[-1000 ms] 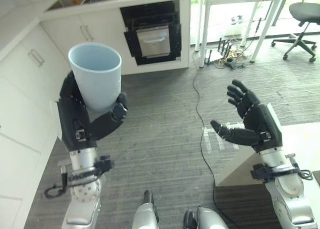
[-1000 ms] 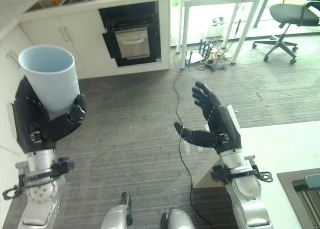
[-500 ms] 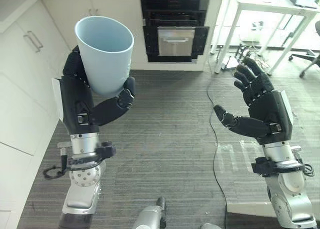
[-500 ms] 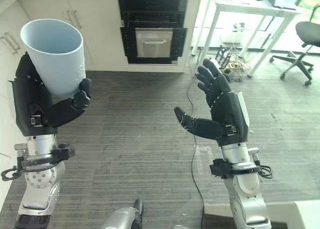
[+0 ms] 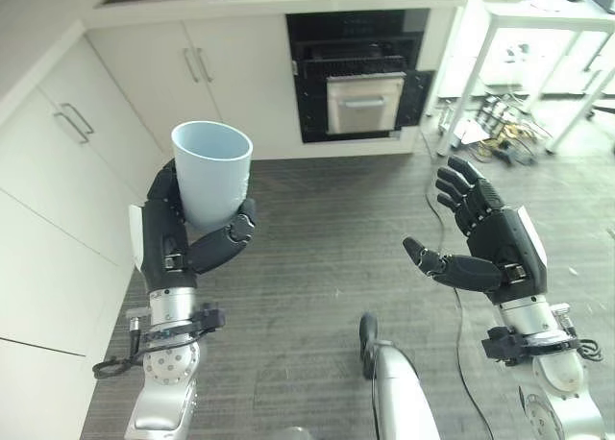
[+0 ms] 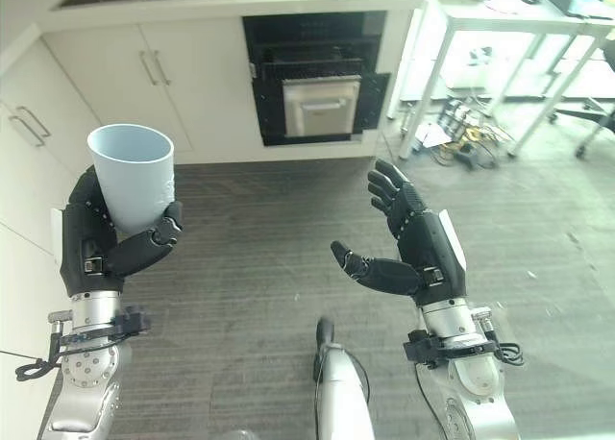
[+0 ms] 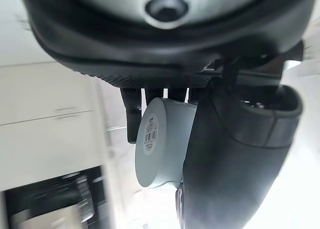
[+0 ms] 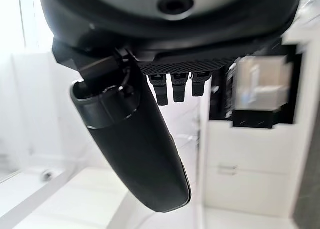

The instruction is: Place the dishes in the dishwasher.

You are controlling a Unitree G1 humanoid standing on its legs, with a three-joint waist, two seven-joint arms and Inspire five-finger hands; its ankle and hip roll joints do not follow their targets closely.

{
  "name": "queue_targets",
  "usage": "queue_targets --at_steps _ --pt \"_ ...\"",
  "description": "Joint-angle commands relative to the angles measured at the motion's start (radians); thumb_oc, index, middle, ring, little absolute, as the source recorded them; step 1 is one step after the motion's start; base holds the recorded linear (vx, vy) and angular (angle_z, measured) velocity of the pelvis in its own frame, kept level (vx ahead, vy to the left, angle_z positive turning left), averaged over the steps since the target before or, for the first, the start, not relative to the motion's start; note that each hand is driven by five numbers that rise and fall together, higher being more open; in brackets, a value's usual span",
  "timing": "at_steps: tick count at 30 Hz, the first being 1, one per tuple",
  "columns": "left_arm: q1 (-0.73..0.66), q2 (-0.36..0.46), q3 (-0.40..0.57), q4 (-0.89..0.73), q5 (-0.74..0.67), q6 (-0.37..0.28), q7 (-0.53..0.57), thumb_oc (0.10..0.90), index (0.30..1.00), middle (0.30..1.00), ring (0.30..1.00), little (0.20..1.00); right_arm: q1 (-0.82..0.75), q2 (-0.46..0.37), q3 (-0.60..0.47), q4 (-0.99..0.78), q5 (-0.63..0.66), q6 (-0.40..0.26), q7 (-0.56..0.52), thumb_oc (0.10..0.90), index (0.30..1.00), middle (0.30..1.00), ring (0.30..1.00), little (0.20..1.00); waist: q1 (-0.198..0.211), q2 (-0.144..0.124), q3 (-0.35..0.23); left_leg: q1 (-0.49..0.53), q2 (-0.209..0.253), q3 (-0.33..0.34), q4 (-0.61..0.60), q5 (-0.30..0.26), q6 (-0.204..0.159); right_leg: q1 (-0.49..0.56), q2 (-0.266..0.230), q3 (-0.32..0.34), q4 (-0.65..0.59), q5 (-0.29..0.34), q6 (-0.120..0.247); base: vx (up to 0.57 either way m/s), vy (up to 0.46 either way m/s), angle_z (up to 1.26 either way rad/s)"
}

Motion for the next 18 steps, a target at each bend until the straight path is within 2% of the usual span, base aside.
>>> queue_targets --at_steps 1,2,3,4,6,7,8,9,11,12,13,14,15,16,18 --pt "-0.1 0.102 0.038 -0.109 0.01 -0.11 0.023 0.4 0.3 0.3 0.3 0.3 -0.061 -0.003 -0.053 -0.063 0.038 -0.101 -0.025 0.8 0.9 0.9 0.9 0.9 -0.022 -0.039 -0.096 -0.16 0.021 0.003 0.065 0.024 -0.016 0.113 -0.049 0.011 -0.141 -0.092 0.22 0.26 -0.21 -0.22" --pt "-0.098 0.099 0.04 -0.111 0.001 -0.109 0.024 0.4 0.3 0.3 0.3 0.3 -0.055 -0.006 -0.062 -0.064 0.043 -0.099 -0.016 0.8 0.9 0.9 0.9 0.9 -0.023 -0.034 -0.101 -0.144 0.031 0.006 0.065 0.068 -0.031 0.124 -0.042 0.006 -0.141 -0.104 0.21 0.29 -0.242 -0.29" --pt "-0.091 0.095 0.045 -0.115 -0.001 -0.108 0.025 0.4 0.3 0.3 0.3 0.3 -0.045 -0.01 -0.072 -0.067 0.05 -0.097 -0.003 0.8 0.9 0.9 0.9 0.9 -0.024 -0.03 -0.106 -0.122 0.043 0.01 0.065 0.138 -0.053 0.136 -0.034 0.001 -0.141 -0.12 0.195 0.24 -0.199 -0.27" --pt "-0.087 0.093 0.046 -0.117 0.001 -0.107 0.025 0.4 0.3 0.3 0.3 0.3 -0.04 -0.012 -0.076 -0.069 0.055 -0.098 0.003 0.8 0.9 0.9 0.9 0.9 -0.023 -0.029 -0.108 -0.112 0.048 0.014 0.065 0.179 -0.064 0.142 -0.03 0.002 -0.141 -0.128 0.189 0.21 -0.183 -0.24" --pt "-0.073 0.084 0.05 -0.123 0.007 -0.109 0.025 0.4 0.3 0.3 0.3 0.3 -0.026 -0.019 -0.09 -0.074 0.066 -0.098 0.021 0.8 0.9 0.9 0.9 0.9 -0.019 -0.036 -0.109 -0.099 0.055 0.027 0.065 0.308 -0.097 0.17 -0.025 0.015 -0.141 -0.154 0.17 0.2 -0.192 -0.31" --pt "-0.054 0.077 0.055 -0.127 0.01 -0.112 0.025 0.4 0.3 0.3 0.3 0.3 -0.015 -0.029 -0.102 -0.075 0.071 -0.102 0.039 0.8 0.9 0.9 0.9 0.9 -0.008 -0.055 -0.092 -0.174 0.051 0.04 0.217 0.36 -0.116 0.209 -0.026 0.038 -0.141 -0.179 0.146 0.23 -0.247 -0.3" --pt "-0.044 0.071 0.057 -0.127 0.011 -0.114 0.021 0.4 0.3 0.3 0.3 0.3 -0.011 -0.031 -0.106 -0.07 0.075 -0.106 0.047 0.8 0.9 0.9 0.9 0.9 -0.002 -0.061 -0.081 -0.237 0.051 0.046 0.298 0.37 -0.118 0.229 -0.026 0.044 -0.141 -0.187 0.135 0.2 -0.263 -0.32" --pt "-0.041 0.066 0.052 -0.122 0.012 -0.12 0.011 0.4 0.3 0.3 0.3 0.3 -0.013 -0.033 -0.108 -0.063 0.075 -0.107 0.042 0.8 0.9 0.9 0.9 0.9 0.009 -0.069 -0.066 -0.332 0.065 0.051 0.343 0.358 -0.103 0.253 -0.023 0.044 -0.141 -0.196 0.128 0.15 -0.142 -0.53" --pt "-0.036 0.064 0.053 -0.113 0.016 -0.135 -0.002 0.4 0.3 0.3 0.3 0.3 -0.033 -0.032 -0.105 -0.053 0.082 -0.097 0.034 0.8 0.9 0.9 0.9 0.9 0.024 -0.071 -0.049 -0.375 0.049 0.061 0.258 0.306 -0.067 0.275 -0.009 0.07 -0.141 -0.211 0.138 0.22 -0.011 -0.48" --pt "-0.017 0.067 0.064 -0.113 0.016 -0.148 -0.011 0.4 0.3 0.3 0.3 0.3 -0.049 -0.023 -0.097 -0.048 0.085 -0.085 0.041 0.8 0.9 0.9 0.9 0.9 0.035 -0.057 -0.042 -0.372 0.056 0.075 0.065 0.294 -0.058 0.288 0.018 0.105 -0.141 -0.227 0.154 0.28 0.117 -0.23" --pt "-0.006 0.069 0.068 -0.111 0.019 -0.156 -0.01 0.4 0.3 0.3 0.3 0.3 -0.056 -0.017 -0.089 -0.044 0.081 -0.079 0.048 0.8 0.9 0.9 0.9 0.9 0.039 -0.038 -0.034 -0.409 0.08 0.077 0.065 0.255 -0.061 0.299 0.045 0.123 -0.141 -0.236 0.159 0.32 0.173 -0.27" --pt "0.006 0.074 0.07 -0.109 0.02 -0.161 -0.005 0.4 0.3 0.3 0.3 0.3 -0.057 -0.009 -0.082 -0.042 0.076 -0.075 0.057 0.8 0.9 0.9 0.9 0.9 0.045 -0.014 -0.027 -0.48 0.111 0.053 0.065 0.239 -0.077 0.315 0.075 0.139 -0.141 -0.25 0.164 0.3 0.16 -0.8" --pt "0.017 0.077 0.073 -0.109 0.009 -0.17 -0.009 0.4 0.3 0.3 0.3 0.3 -0.047 -0.005 -0.078 -0.046 0.071 -0.077 0.06 0.8 0.9 0.9 0.9 0.9 0.051 0.002 -0.03 -0.536 0.139 0.028 0.065 0.275 -0.1 0.333 0.099 0.153 -0.141 -0.27 0.158 0.31 0.148 -0.87" --pt "0.022 0.077 0.076 -0.107 0.002 -0.18 -0.016 0.4 0.3 0.3 0.3 0.3 -0.04 -0.009 -0.08 -0.05 0.069 -0.08 0.059 0.8 0.9 0.9 0.9 0.9 0.057 0.006 -0.029 -0.565 0.146 0.018 0.065 0.291 -0.112 0.35 0.11 0.158 -0.141 -0.286 0.152 0.23 0.103 -0.59" --pt "0.015 0.077 0.071 -0.101 0.006 -0.19 -0.011 0.4 0.3 0.3 0.3 0.3 -0.047 -0.027 -0.077 -0.051 0.075 -0.087 0.046 0.8 0.9 0.9 0.9 0.9 0.067 0.007 -0.03 -0.582 0.15 0.02 0.065 0.303 -0.11 0.369 0.109 0.155 -0.141 -0.31 0.149 0.17 0.119 -0.22"
